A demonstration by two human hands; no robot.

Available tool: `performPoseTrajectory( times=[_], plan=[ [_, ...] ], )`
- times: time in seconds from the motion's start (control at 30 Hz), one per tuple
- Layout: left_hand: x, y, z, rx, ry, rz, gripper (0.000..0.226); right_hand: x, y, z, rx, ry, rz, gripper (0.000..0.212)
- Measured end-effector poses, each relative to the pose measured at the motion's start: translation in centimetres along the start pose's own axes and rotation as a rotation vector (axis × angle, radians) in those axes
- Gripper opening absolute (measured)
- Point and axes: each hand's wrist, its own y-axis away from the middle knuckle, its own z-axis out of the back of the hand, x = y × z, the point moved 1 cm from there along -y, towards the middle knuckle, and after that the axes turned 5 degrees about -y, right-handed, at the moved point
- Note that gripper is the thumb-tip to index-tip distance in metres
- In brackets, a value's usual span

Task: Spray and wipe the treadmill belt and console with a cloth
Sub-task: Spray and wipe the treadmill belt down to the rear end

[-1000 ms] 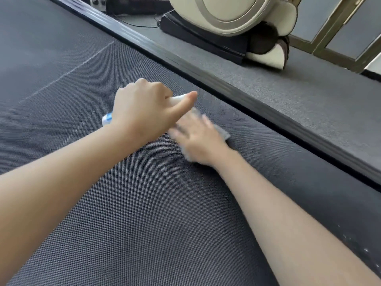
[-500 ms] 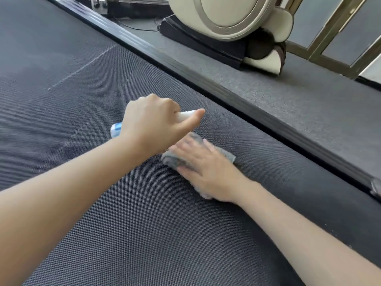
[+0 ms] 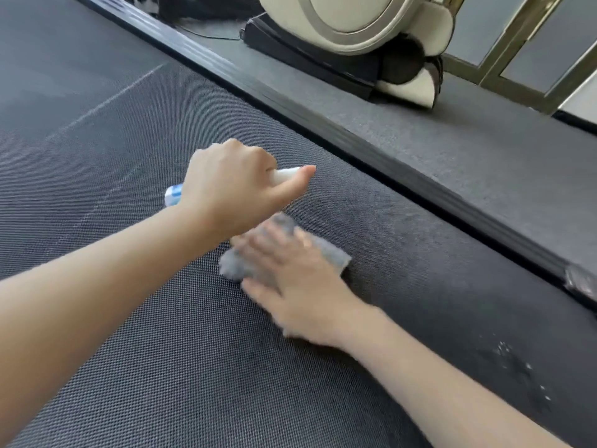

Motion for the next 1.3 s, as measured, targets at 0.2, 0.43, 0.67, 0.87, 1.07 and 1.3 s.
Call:
performPoseTrajectory(
  times=[0.2, 0.43, 0.67, 0.87, 1.07, 1.3],
  plan=[
    [-0.4, 0.0, 0.4, 0.009, 0.011, -0.001, 0.068, -7.1, -1.8, 4.2, -0.127, -0.052, -0.29, 0.041],
    [0.1, 0.0, 1.3, 0.002, 0.01, -0.015, 0.068, -6.7, -0.3, 1.7, -0.063, -0.011, -0.352, 0.055],
    [0.2, 0.5, 0.8, 0.022, 0.017, -0.032, 0.067, -6.4, 2.0, 3.3, -0.053, -0.071, -0.296, 0.053],
    [0.7, 0.5, 1.7, 0.022, 0.012, -0.031, 0.069, -10.2, 0.0, 4.0, -0.079, -0.014, -0.572, 0.054],
    [0.1, -0.5, 1.5, -0.006, 0.015, -0.043, 0.068, 0.6, 3.9, 0.0, 0.074, -0.042, 0.025, 0.058],
    [0.4, -2.2, 1.2, -0.051, 0.01, -0.046, 0.071, -5.7, -7.3, 2.1, -0.056, -0.061, -0.22, 0.051]
  ],
)
